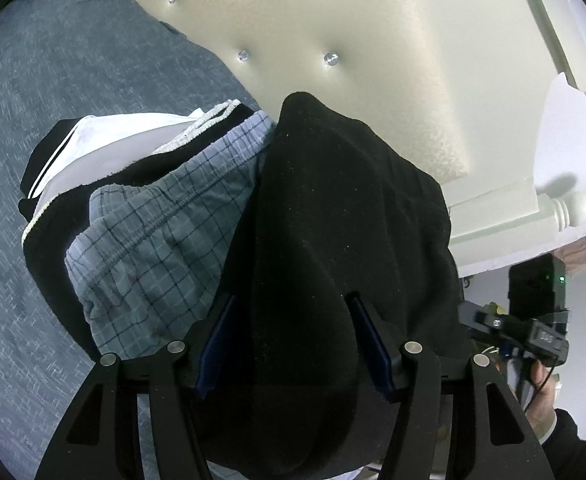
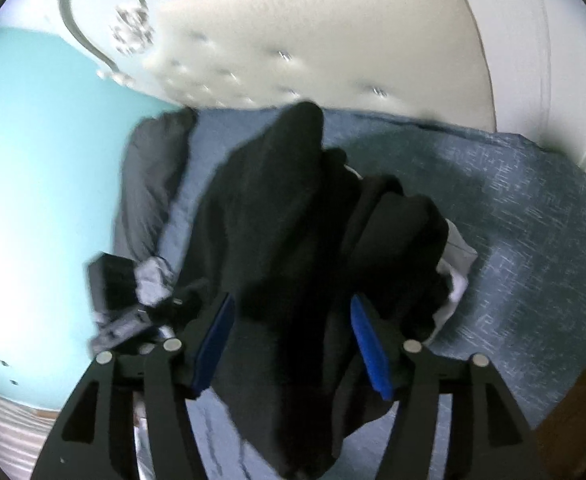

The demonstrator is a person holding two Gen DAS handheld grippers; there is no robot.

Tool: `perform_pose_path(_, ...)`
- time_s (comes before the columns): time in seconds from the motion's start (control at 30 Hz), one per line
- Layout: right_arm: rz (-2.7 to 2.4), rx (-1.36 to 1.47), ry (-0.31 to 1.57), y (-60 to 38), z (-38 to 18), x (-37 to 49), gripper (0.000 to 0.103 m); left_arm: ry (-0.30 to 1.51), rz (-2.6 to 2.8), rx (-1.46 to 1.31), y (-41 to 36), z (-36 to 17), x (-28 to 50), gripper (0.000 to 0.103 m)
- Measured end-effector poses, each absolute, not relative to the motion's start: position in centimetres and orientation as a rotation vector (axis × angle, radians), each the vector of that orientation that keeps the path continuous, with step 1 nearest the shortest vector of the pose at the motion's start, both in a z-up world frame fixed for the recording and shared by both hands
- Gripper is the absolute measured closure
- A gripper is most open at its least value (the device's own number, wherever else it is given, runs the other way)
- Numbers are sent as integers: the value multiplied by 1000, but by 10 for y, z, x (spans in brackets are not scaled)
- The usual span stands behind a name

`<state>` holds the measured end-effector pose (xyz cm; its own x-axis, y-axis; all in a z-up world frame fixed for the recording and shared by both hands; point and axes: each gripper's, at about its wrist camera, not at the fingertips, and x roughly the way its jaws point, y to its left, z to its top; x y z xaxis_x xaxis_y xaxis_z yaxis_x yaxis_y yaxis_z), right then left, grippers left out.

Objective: Fold clothes
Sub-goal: 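Lift the black sweatshirt with both grippers and straighten it above the pile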

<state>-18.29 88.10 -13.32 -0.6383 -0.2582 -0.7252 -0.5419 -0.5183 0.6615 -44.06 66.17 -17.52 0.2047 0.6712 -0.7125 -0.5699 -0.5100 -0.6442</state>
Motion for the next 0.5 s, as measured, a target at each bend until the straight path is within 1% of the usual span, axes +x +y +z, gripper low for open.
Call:
perform_pose_path(0.13,2273,-1257,1408,879,-145,-190,40,-103,1531,-1457,664,-178,-440,40)
perform_pose_path(0.2,2274,-1281,1388,878,-149,-195,42,-102,1532,-1458,664,-178,-439,40)
perform_pose_path(0.23,2277,-1283,1383,877,-150,-196,44,-102,1532,-1455,664,-179,-438,41)
perform_pose_path(0.27,2288,-1289,1365,876,-149,-198,50,-101,1530,-1450,665,-178,-437,46)
perform_pose_path(0.3,2303,-1296,1341,876,-148,-199,54,-101,1527,-1445,665,-178,-436,54)
perform_pose_path(0.37,2328,-1303,1303,876,-146,-201,67,-97,1525,-1434,666,-177,-434,61)
perform_pose_path(0.4,2338,-1299,1294,876,-145,-201,69,-88,1533,-1424,667,-174,-433,65)
perform_pose_path(0.43,2347,-1294,1288,876,-144,-200,73,-81,1539,-1415,668,-172,-432,66)
perform_pose_path(0.5,2367,-1283,1272,877,-140,-199,77,-75,1547,-1406,669,-170,-432,70)
